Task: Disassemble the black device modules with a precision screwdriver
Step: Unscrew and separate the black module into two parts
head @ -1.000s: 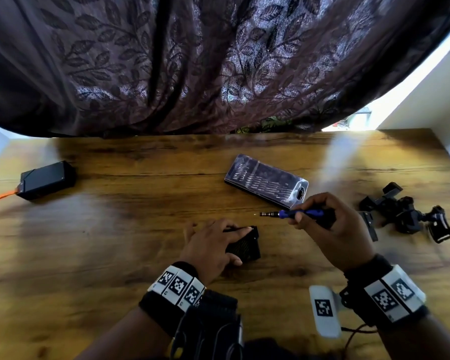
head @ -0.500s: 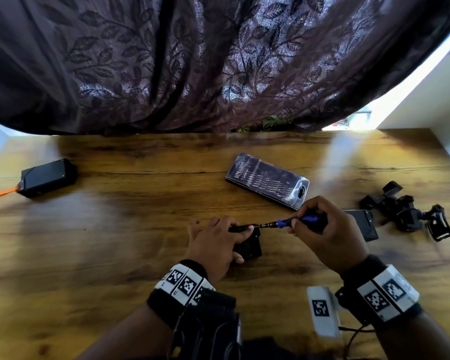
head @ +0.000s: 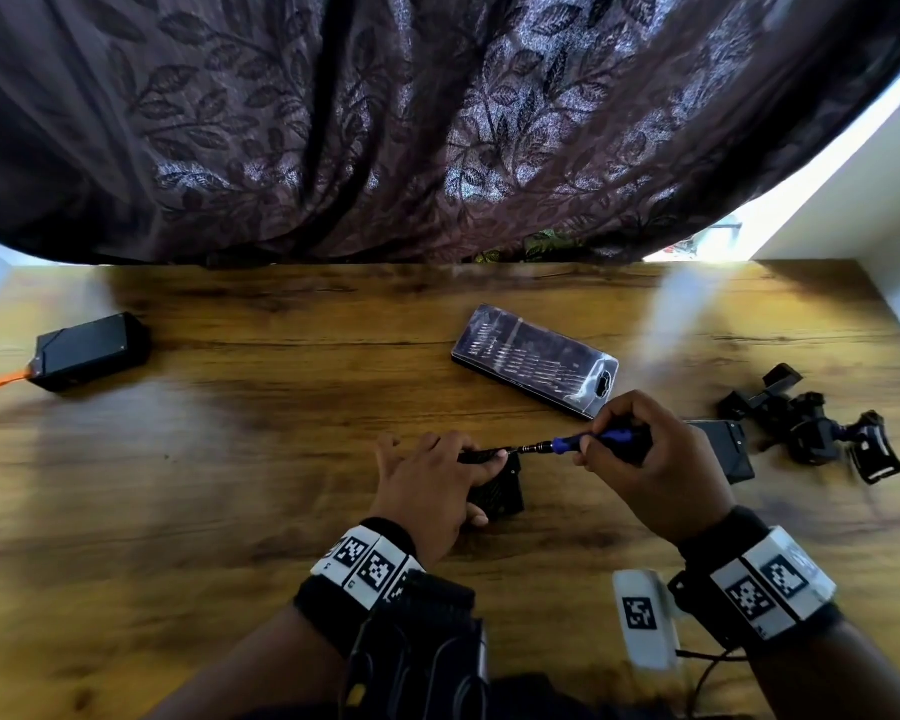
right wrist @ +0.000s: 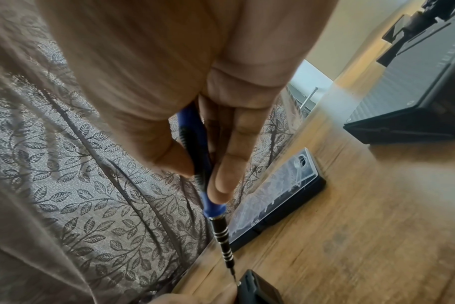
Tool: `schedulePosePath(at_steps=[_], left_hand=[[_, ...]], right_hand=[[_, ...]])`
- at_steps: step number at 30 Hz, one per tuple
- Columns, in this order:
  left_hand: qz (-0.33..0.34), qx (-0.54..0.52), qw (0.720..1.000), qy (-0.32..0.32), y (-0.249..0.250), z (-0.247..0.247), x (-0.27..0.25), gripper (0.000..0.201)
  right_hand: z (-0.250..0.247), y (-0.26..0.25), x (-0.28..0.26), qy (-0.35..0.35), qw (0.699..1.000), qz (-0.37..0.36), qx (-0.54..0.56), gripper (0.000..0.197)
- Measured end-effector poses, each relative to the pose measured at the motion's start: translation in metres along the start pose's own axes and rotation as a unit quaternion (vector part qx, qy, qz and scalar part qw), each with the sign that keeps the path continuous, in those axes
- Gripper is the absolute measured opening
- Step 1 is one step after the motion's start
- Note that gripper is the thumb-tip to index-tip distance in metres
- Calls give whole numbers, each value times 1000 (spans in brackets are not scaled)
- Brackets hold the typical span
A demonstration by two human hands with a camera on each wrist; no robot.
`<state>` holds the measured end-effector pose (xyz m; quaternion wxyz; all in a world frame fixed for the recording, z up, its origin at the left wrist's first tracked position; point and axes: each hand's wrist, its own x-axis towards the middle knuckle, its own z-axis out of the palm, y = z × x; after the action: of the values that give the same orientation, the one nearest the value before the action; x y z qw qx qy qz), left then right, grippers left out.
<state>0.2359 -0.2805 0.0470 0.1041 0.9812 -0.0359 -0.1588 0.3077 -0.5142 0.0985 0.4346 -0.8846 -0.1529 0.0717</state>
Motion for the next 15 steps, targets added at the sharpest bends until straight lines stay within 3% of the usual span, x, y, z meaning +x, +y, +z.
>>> schedulePosePath(at_steps=[15], left_hand=[[-3,1,1000,13,3,3,-1,69]], right_hand=[[1,-9,8,-19,996,-65,-56,33]])
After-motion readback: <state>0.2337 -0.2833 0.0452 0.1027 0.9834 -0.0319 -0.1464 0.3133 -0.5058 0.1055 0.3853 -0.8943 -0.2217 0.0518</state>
